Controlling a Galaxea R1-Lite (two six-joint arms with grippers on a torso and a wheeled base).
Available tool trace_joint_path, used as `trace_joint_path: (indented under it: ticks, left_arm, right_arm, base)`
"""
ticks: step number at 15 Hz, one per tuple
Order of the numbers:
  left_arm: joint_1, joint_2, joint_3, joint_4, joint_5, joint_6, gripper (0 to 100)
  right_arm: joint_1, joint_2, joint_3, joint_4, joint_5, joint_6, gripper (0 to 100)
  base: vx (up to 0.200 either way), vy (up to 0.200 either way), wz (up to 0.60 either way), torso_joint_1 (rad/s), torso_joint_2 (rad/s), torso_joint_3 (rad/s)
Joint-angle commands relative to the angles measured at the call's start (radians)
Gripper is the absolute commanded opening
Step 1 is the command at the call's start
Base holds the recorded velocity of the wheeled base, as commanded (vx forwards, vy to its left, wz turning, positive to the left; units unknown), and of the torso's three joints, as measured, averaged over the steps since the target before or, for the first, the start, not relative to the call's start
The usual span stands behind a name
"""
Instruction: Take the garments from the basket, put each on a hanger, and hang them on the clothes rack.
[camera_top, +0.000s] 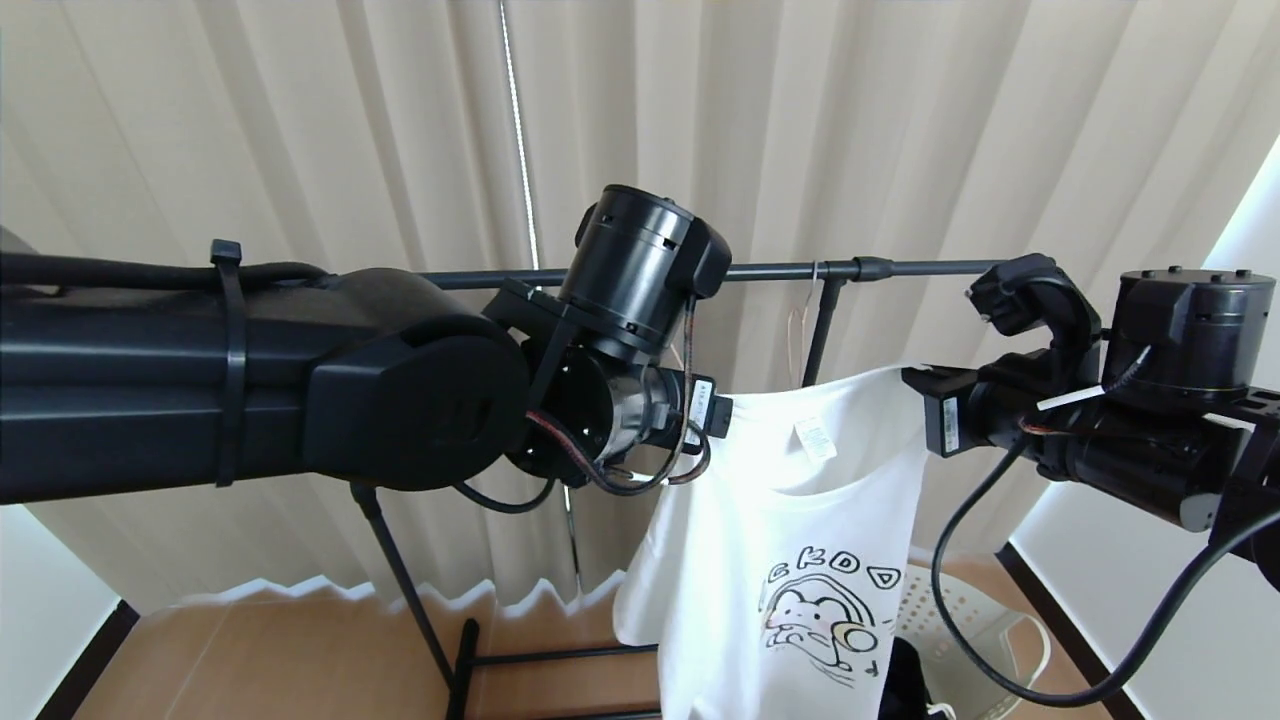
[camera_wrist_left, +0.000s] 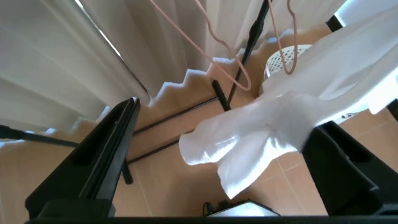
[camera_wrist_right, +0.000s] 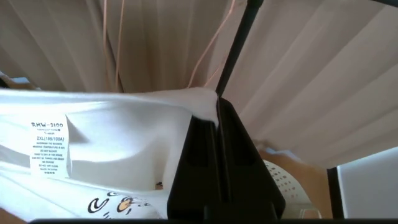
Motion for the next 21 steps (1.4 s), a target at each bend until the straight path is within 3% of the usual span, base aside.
trace_joint_path:
  ticks: [1,5,7,10,11,13,17,21]
  left_arm:
    - [0.018,-0.027,0.008,0.004,-0.098,-0.001,100]
    - [0.08,-0.093,0.06,0.003,-0.334,-0.002,100]
    - [0.106,-0.093,0.065,0.003,-0.379,-0.002,100]
    - [0.126,-0.056,0.048,0.007,-0.351,0.002,100]
    - [0.133,-0.006,0.025,0.007,-0.271,0.004,100]
    - [0.135,0.049,-0.003,0.003,-0.184,0.002,100]
    - [0.15,0.135,-0.103,0.001,-0.161,-0.002,100]
    - [0.15,0.183,-0.13,-0.005,-0.12,0.006,100]
  right_arm:
    - [-0.057,-0.037,0.037,0.0,0.059,-0.055,0]
    - [-0.129,-0.104,0.063,0.003,0.164,-0.1,0]
    - [-0.142,-0.121,0.064,0.003,0.177,-0.104,0]
    - [-0.142,-0.163,0.078,0.009,0.22,-0.104,0]
    - [-0.143,-0.181,0.087,0.008,0.264,-0.104,0]
    - [-0.163,-0.189,0.09,0.006,0.287,-0.104,0]
    - [-0.182,-0.187,0.086,0.003,0.299,-0.104,0]
    - [-0.182,-0.183,0.083,0.003,0.298,-0.104,0]
  base:
    - [0.0,0.0,0.0,0.0,0.0,0.0]
    - [0.0,0.0,0.0,0.0,0.0,0.0]
    - [0.0,0.0,0.0,0.0,0.0,0.0]
    - [0.0,0.0,0.0,0.0,0.0,0.0]
    - [0.0,0.0,0.0,0.0,0.0,0.0]
    - [0.0,0.0,0.0,0.0,0.0,0.0]
    - [0.0,0.0,0.0,0.0,0.0,0.0]
    - [0.0,0.0,0.0,0.0,0.0,0.0]
